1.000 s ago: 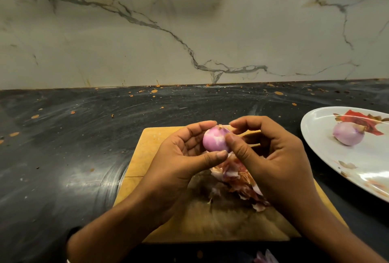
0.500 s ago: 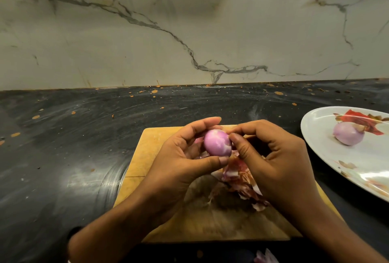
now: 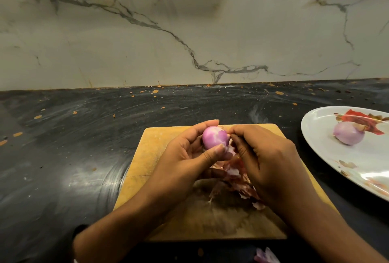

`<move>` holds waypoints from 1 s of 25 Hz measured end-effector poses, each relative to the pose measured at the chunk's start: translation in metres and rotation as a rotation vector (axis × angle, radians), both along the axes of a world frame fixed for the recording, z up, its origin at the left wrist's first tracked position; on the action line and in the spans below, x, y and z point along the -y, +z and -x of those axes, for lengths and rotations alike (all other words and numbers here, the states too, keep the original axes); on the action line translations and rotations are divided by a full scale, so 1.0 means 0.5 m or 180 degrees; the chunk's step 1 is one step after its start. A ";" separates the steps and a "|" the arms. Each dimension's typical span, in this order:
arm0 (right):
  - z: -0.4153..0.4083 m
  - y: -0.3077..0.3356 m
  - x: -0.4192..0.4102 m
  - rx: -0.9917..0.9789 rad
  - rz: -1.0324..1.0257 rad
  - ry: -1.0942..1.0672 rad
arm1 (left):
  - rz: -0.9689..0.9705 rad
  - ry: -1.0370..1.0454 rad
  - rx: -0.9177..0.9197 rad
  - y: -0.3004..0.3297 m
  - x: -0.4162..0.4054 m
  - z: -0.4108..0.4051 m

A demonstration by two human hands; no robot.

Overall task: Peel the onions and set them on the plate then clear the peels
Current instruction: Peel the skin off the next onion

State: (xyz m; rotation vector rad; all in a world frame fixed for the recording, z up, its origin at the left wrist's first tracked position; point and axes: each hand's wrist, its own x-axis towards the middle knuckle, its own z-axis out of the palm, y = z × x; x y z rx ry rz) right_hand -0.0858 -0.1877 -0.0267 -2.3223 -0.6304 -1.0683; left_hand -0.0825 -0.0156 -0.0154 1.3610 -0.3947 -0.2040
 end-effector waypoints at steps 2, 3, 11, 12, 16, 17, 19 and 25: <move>-0.004 -0.004 -0.001 -0.0044 0.0391 -0.0147 | -0.0148 0.0044 0.0174 0.001 0.000 0.001; -0.005 -0.007 -0.001 -0.0112 0.0494 -0.0189 | -0.0221 0.0067 0.0261 0.001 0.001 0.001; -0.001 0.004 0.002 -0.0867 -0.0424 0.0310 | -0.0365 -0.0090 0.0530 0.000 0.001 0.002; 0.000 0.005 0.001 -0.1044 -0.0629 0.0440 | -0.0293 -0.0143 0.0435 0.001 0.001 0.001; 0.001 0.016 0.005 -0.1575 -0.1276 0.1021 | 0.0127 -0.0427 -0.0080 -0.001 -0.004 -0.005; 0.000 0.018 0.005 -0.1697 -0.1429 0.1198 | 0.0241 -0.0507 -0.0160 -0.002 -0.006 -0.006; 0.000 0.022 0.006 -0.1936 -0.1722 0.1507 | 0.0397 -0.0588 -0.0289 -0.004 -0.009 -0.008; 0.007 0.015 0.000 -0.1594 -0.1380 0.0910 | 0.0229 -0.0453 -0.0263 -0.008 -0.005 -0.004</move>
